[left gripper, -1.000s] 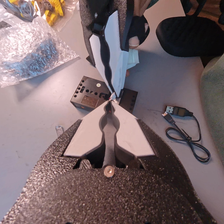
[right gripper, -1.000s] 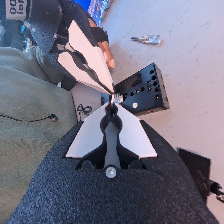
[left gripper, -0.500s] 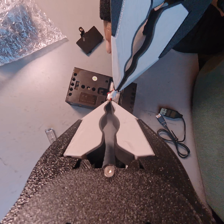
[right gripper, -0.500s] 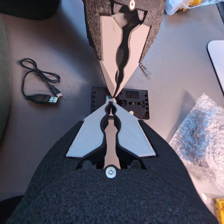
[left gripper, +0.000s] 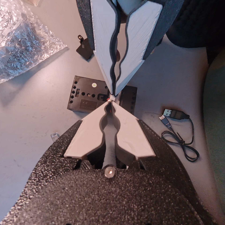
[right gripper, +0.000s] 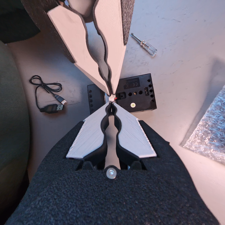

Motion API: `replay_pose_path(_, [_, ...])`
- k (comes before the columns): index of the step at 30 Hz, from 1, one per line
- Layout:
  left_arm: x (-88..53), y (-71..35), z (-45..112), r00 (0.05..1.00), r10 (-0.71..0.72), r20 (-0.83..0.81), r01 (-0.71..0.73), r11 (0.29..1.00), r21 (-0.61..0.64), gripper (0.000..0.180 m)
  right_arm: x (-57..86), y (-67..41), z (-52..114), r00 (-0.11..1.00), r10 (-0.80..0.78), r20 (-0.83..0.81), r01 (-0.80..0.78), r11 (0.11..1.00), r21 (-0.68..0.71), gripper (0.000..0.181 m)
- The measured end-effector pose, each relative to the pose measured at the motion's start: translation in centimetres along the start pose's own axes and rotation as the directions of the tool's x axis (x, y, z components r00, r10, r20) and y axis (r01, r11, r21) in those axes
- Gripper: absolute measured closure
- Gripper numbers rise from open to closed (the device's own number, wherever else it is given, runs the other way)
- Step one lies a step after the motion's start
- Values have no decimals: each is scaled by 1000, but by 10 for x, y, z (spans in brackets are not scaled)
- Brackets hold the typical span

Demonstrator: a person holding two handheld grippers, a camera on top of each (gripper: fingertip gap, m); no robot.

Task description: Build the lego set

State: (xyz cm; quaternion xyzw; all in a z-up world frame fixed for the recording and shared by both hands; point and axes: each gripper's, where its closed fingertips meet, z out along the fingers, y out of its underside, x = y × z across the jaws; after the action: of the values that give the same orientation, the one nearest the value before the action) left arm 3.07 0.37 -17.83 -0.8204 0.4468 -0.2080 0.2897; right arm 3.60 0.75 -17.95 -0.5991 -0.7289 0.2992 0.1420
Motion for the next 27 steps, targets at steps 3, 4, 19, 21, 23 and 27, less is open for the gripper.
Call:
replay_pose_path(3, [1,3,1,1000,25,15,-25,999,-21,180,-3,-1,-1,1000,-1,15,1,1000,9,181])
replay_pose_path(4, [2,3,2,999,31,18,-31,999,-24,180,-4,-1,-1,1000,-15,16,15,1000,14,181])
replay_pose_path(19, [-2,4,-2,993,113,40,-113,994,1,176,6,14,-25,918,-393,-54,397,912,101,123])
replay_pose_path(21, [-3,4,-4,989,135,59,-136,991,3,175,16,13,-26,888,-453,-74,458,887,61,114])
replay_pose_path(23, [-5,5,-6,985,151,84,-151,988,4,171,29,10,-24,855,-512,-80,513,858,-7,107])
replay_pose_path(27, [-13,9,-10,962,194,192,-193,981,-23,161,42,-2,-14,770,-638,-28,632,767,-107,95])
